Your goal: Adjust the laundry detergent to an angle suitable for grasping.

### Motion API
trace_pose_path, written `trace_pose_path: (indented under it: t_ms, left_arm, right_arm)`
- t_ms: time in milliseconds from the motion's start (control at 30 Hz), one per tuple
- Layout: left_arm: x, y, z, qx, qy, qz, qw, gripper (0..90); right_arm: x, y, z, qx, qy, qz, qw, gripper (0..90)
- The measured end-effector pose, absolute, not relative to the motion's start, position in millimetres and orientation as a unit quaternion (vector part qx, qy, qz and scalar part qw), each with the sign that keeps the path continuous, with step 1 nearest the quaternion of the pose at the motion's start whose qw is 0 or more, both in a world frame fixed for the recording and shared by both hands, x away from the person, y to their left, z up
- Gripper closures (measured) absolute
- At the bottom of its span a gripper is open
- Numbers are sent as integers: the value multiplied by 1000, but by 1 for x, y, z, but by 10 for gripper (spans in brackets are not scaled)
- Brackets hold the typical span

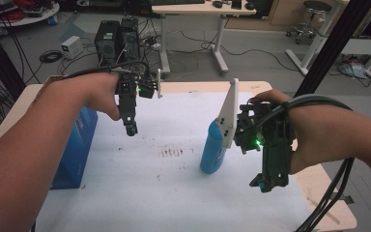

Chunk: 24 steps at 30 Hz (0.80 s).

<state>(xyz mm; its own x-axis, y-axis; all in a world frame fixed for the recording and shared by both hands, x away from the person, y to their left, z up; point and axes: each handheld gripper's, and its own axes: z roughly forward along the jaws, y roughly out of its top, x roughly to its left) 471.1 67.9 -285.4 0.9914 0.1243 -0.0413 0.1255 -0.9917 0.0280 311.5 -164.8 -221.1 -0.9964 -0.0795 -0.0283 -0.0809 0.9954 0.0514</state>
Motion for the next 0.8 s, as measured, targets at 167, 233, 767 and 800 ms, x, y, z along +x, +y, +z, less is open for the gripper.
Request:
trace_pose_path:
  t_ms: [167,233,767,800]
  left_arm:
    - [470,69,-283,998,64,-19,18,17]
    - [469,69,-283,998,64,-20,19,17]
    - [457,64,-278,997,72,-6,28,17]
    - [455,63,-277,997,70,-2,31,17]
  right_arm:
    - [312,-165,-220,-45,998,30,13,29]
    - [312,-164,-220,-46,998,31,12,29]
    - [311,-178,-225,-37,999,37,13,29]
    - [310,-180,-225,-36,999,36,13,29]
